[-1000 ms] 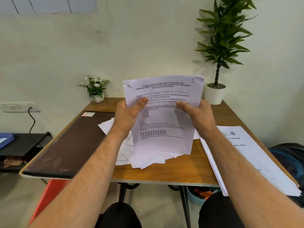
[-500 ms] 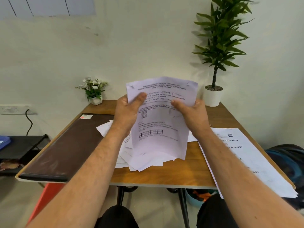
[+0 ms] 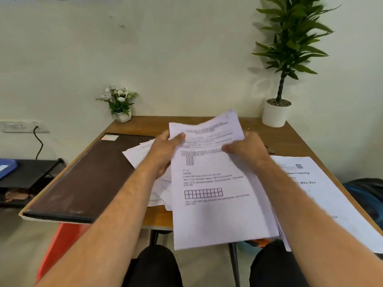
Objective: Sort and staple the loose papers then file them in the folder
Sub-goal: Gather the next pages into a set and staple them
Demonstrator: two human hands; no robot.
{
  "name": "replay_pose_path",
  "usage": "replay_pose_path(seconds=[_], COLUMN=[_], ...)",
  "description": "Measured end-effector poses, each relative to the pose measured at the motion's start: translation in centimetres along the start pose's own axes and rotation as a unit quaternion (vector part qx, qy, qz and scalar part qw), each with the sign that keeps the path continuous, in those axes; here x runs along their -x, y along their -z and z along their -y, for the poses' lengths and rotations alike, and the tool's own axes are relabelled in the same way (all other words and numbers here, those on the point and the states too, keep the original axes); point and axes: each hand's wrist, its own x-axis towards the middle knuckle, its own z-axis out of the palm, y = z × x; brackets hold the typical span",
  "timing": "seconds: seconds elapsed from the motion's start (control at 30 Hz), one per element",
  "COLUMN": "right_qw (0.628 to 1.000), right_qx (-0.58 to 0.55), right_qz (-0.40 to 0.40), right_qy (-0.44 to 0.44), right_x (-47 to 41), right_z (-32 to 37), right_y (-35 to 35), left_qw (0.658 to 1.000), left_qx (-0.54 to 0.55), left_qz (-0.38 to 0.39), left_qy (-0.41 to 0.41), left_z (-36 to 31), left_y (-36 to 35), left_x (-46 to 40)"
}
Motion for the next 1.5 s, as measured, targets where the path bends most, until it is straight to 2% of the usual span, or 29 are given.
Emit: replay_pose_path(seconds=[0.13,0.27,0.33,0.43,0.5,0.63,0.73,0.83,0.93,1.13,1.37,1.5], right_qw=[0.994,0.992,0.988,0.954,0.938,0.950,0.964,0.968,0.966,0.985,0.984,0.988], right_qx=[0.058,0.104,0.145,0.242,0.264,0.243,0.200,0.198,0.211,0.076,0.047,0.038], right_qz=[0.036,0.007,-0.030,-0.141,-0.135,-0.009,0.026,0.022,0.038,-0.047,-0.067,-0.052], right_qy=[-0.081,-0.067,-0.034,0.107,0.179,0.196,0.172,0.156,0.141,0.146,0.157,0.141], right_x=[-0.9,-2.0,-2.4,-2.5,-2.7,-3.0,-3.3,-3.7,-4.2,-4.2,-4.4,-4.1], right_z=[-4.9,-7.0,-6.8,-6.2,-5.6,-5.3,-6.6,-7.5,-7.7,-8.9,-8.8,-8.9], right_y=[-2.2,-3.6,-4.3,-6.0,-8.1,-12.9,-14.4,-14.4,-14.0,-12.7,-12.7,-12.6], left_qw=[0.998,0.993,0.990,0.981,0.976,0.959,0.942,0.934,0.948,0.940,0.912,0.931], left_qx=[-0.003,-0.059,-0.076,-0.128,-0.156,-0.225,-0.281,-0.302,-0.241,-0.261,-0.371,-0.311], left_qz=[-0.056,-0.101,-0.119,-0.133,-0.134,-0.137,-0.130,-0.133,-0.150,-0.207,-0.175,-0.186], left_qy=[0.023,0.010,-0.007,-0.052,-0.071,-0.100,-0.129,-0.141,-0.147,-0.077,-0.017,0.039], left_z=[4.6,8.6,9.4,10.2,10.8,11.2,11.9,12.0,11.3,12.1,10.6,9.4], left_y=[0.8,1.3,1.5,1.3,1.4,1.7,1.7,1.6,1.7,2.1,1.8,2.2], left_x=[-1.2,-2.6,-3.2,-3.4,-3.5,-3.8,-3.6,-3.4,-3.1,-4.1,-5.6,-6.2])
